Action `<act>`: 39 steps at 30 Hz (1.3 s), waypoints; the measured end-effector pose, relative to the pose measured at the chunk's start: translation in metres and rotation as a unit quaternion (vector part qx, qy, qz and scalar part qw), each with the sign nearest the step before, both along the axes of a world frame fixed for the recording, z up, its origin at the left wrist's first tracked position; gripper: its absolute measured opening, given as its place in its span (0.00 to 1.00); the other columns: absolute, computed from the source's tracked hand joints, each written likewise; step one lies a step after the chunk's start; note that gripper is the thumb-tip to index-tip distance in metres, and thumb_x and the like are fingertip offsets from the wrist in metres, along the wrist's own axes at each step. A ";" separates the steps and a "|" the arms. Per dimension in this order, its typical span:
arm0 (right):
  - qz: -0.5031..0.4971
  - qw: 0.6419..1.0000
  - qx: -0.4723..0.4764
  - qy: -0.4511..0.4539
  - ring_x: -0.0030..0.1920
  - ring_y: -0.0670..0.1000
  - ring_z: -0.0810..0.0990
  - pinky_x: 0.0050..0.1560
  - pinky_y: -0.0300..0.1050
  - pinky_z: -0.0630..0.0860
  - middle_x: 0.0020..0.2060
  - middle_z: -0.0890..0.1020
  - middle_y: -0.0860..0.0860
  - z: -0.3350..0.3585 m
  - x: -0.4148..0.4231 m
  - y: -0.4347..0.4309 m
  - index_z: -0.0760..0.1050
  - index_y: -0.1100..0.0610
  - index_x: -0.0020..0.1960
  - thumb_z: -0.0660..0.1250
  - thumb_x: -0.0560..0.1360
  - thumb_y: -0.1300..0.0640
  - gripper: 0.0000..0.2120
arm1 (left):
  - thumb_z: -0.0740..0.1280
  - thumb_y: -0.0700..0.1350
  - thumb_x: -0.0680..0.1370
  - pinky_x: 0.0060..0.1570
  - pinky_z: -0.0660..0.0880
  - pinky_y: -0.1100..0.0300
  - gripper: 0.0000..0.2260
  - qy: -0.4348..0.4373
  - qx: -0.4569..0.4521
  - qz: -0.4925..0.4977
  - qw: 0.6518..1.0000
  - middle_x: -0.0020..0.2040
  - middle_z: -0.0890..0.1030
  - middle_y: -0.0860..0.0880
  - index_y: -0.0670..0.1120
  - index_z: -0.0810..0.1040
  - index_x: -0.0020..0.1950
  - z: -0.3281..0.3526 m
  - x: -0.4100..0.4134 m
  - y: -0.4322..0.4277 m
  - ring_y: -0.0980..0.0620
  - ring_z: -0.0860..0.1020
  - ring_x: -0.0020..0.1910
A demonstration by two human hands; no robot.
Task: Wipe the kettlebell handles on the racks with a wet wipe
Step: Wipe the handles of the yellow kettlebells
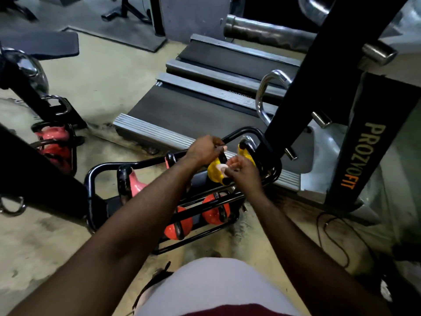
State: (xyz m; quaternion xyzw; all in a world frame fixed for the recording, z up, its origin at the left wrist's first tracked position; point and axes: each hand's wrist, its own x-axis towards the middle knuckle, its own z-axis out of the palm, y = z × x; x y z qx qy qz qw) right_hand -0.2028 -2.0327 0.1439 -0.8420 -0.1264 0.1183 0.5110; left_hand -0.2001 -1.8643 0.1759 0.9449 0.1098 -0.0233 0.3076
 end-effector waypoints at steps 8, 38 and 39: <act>-0.034 0.997 0.002 -0.067 0.39 0.52 0.78 0.41 0.48 0.75 0.36 0.78 0.50 0.001 0.019 -0.010 0.70 0.54 0.39 0.76 0.64 0.60 0.14 | 0.72 0.53 0.76 0.56 0.75 0.61 0.15 -0.010 -0.050 0.045 0.998 0.58 0.84 0.49 0.47 0.84 0.58 0.002 0.018 -0.007 0.53 0.81 0.58; -0.062 0.992 0.080 0.070 0.52 0.47 0.83 0.53 0.45 0.80 0.50 0.84 0.48 -0.023 -0.012 -0.032 0.80 0.52 0.55 0.68 0.77 0.64 0.10 | 0.75 0.58 0.71 0.56 0.78 0.54 0.18 -0.009 -0.074 0.032 0.997 0.53 0.85 0.50 0.50 0.85 0.55 -0.014 0.027 0.002 0.52 0.82 0.53; -0.056 0.990 0.092 0.095 0.52 0.46 0.82 0.53 0.43 0.79 0.52 0.84 0.49 -0.020 -0.007 -0.030 0.79 0.53 0.58 0.66 0.78 0.66 0.12 | 0.75 0.58 0.71 0.55 0.78 0.55 0.18 -0.012 -0.078 0.032 0.996 0.53 0.85 0.50 0.50 0.85 0.55 -0.014 0.028 0.003 0.52 0.82 0.53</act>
